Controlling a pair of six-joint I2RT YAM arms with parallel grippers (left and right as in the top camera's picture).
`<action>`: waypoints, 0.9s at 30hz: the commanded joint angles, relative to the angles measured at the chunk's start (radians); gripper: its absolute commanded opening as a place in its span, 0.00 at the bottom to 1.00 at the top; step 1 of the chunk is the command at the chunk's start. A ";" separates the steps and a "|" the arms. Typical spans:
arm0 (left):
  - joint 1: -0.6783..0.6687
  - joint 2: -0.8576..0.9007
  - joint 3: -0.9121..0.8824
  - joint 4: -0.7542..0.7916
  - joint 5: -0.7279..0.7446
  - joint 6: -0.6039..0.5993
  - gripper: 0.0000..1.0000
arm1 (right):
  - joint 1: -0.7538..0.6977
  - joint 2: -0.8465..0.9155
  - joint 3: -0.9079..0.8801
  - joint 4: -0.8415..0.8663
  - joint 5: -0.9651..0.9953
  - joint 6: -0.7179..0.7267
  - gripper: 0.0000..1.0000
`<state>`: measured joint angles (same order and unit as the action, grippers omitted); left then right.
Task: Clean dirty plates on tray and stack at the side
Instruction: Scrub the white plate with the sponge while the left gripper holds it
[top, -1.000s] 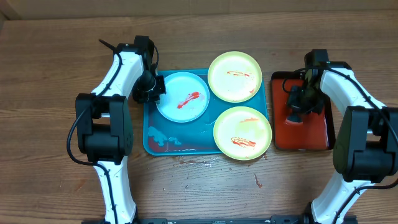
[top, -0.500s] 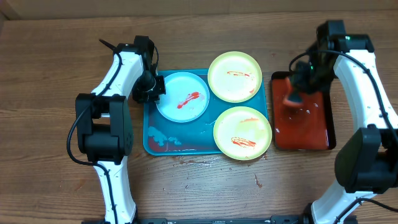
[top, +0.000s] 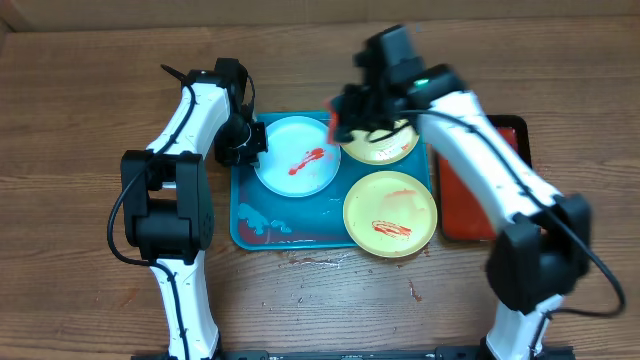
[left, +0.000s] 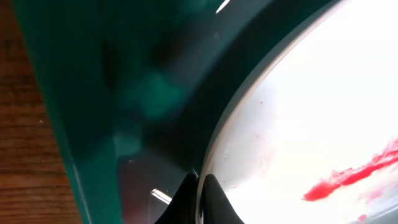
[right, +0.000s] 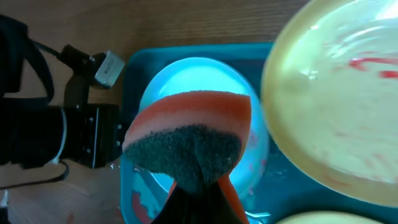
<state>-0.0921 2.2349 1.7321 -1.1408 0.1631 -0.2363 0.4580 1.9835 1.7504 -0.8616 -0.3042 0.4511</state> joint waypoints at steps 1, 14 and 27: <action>-0.011 -0.028 -0.014 -0.013 0.014 0.028 0.04 | 0.026 0.101 0.018 0.049 0.035 0.065 0.04; -0.011 -0.028 -0.014 -0.017 0.015 0.031 0.05 | 0.046 0.273 0.032 0.095 0.069 0.003 0.04; -0.011 -0.028 -0.014 0.014 0.094 0.058 0.04 | 0.068 0.351 0.032 0.151 -0.098 0.046 0.04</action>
<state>-0.0914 2.2345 1.7267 -1.1362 0.1871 -0.2127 0.5049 2.2910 1.7615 -0.7258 -0.3199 0.4725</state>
